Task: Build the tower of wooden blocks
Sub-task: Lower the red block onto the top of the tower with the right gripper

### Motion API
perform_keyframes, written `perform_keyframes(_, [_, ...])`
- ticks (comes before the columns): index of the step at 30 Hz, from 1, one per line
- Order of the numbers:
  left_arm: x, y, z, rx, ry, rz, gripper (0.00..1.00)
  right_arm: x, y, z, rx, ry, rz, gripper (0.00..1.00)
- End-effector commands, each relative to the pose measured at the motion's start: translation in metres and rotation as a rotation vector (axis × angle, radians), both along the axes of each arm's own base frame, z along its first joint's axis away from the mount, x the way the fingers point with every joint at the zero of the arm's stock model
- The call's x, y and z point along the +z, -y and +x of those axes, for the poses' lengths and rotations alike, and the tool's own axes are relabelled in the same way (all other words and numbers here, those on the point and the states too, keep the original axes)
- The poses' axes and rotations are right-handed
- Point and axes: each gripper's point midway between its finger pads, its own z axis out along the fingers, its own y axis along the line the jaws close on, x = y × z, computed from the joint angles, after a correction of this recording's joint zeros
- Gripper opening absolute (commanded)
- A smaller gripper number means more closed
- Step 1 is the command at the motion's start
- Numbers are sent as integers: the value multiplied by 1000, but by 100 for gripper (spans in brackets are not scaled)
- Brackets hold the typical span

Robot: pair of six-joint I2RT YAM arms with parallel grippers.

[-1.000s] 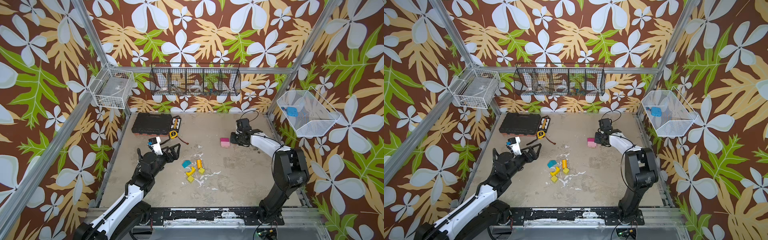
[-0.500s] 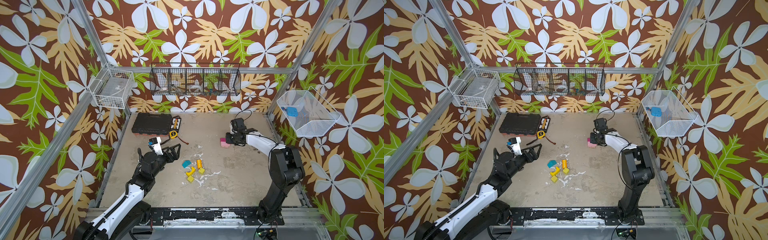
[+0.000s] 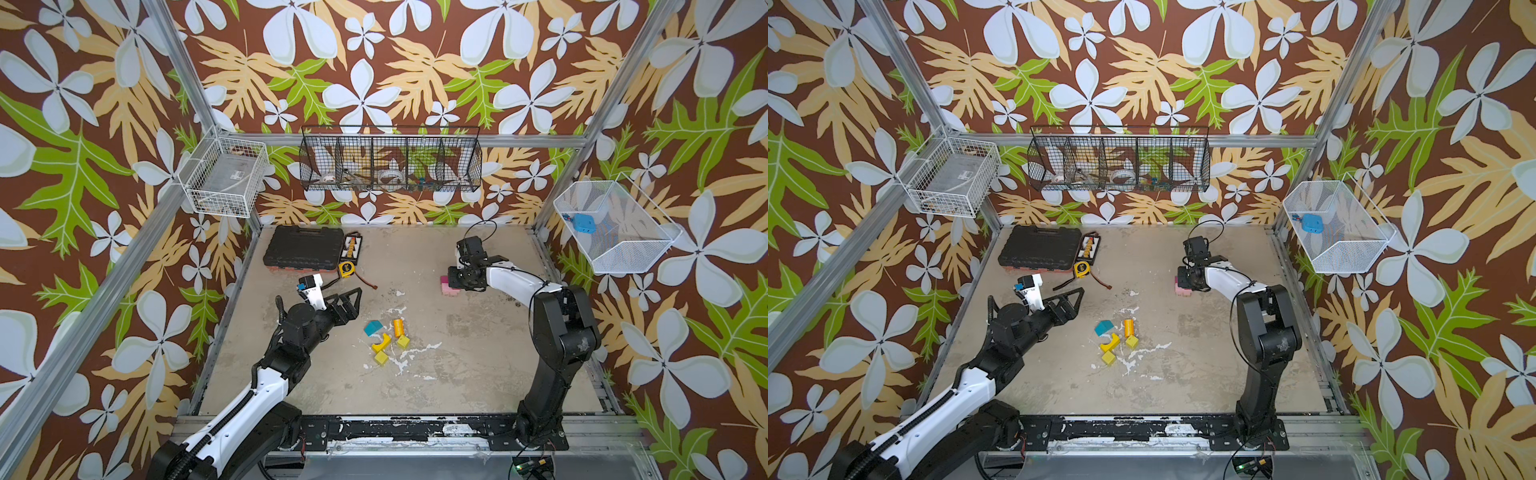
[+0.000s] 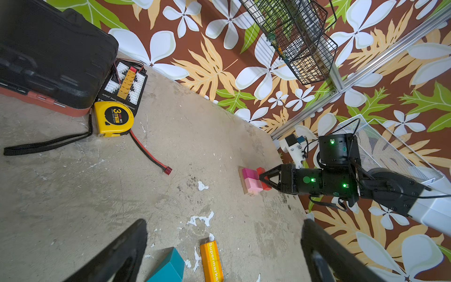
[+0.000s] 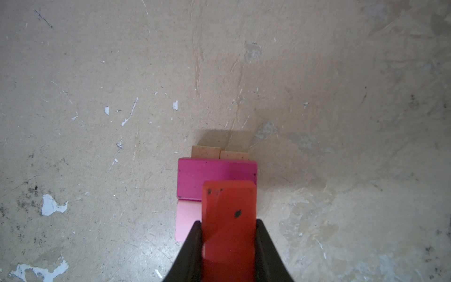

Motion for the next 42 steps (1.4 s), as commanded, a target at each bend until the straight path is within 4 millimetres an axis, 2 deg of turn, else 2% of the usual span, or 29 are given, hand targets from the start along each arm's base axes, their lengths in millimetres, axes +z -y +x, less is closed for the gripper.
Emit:
perform_keyframes(1, [5, 0, 1, -2, 13, -3, 99, -2, -1, -1, 10, -12, -10, 7])
perform_keyframes(21, [4, 1, 1, -5, 9, -4, 99, -8, 0, 3, 3, -29, -32, 15])
perform_keyframes(28, [4, 1, 2, -4, 9, -4, 99, -9, 0, 3, -1, -31, -36, 27])
perform_keyframes(42, [4, 1, 1, -4, 9, -4, 99, -9, 0, 3, -6, -33, -54, 40])
